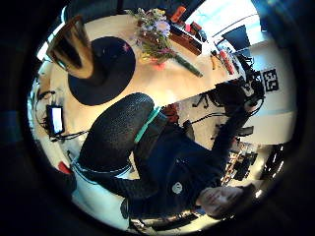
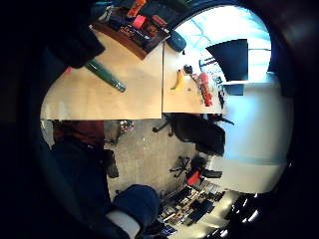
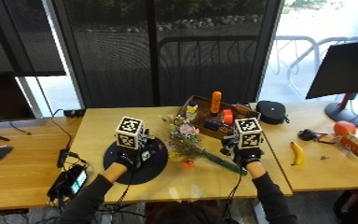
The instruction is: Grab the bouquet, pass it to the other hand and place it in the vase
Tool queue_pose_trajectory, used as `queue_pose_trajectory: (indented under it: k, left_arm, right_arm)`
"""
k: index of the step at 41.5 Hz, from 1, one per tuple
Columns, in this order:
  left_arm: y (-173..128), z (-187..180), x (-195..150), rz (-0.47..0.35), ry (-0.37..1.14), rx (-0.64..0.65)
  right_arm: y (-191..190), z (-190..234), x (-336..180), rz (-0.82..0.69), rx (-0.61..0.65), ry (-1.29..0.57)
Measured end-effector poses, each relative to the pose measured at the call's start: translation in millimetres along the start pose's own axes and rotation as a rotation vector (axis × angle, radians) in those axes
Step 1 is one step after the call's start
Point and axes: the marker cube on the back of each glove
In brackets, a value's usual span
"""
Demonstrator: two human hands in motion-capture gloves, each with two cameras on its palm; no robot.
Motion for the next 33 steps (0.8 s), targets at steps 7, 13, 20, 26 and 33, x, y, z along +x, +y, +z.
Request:
queue_pose_trajectory:
  k: [7,13,20,26,33]
  left_arm:
    - [4,-2,-3,-0.008,0.018,-0.004]
    - [4,0,-6,-0.017,0.036,-0.013]
    - [2,6,-4,-0.016,0.083,-0.018]
    - [4,7,7,0.015,0.095,-0.014]
    - [12,7,16,0.05,0.089,-0.004]
  right_arm:
    - [-3,-4,-4,-0.018,0.014,-0.014]
    - [-8,-7,-9,-0.026,0.012,-0.014]
    - [-12,-10,-14,-0.017,0.003,-0.031]
    - [-16,-25,-9,0.033,0.023,-0.062]
    - [-39,-30,3,0.128,-0.022,-0.085]
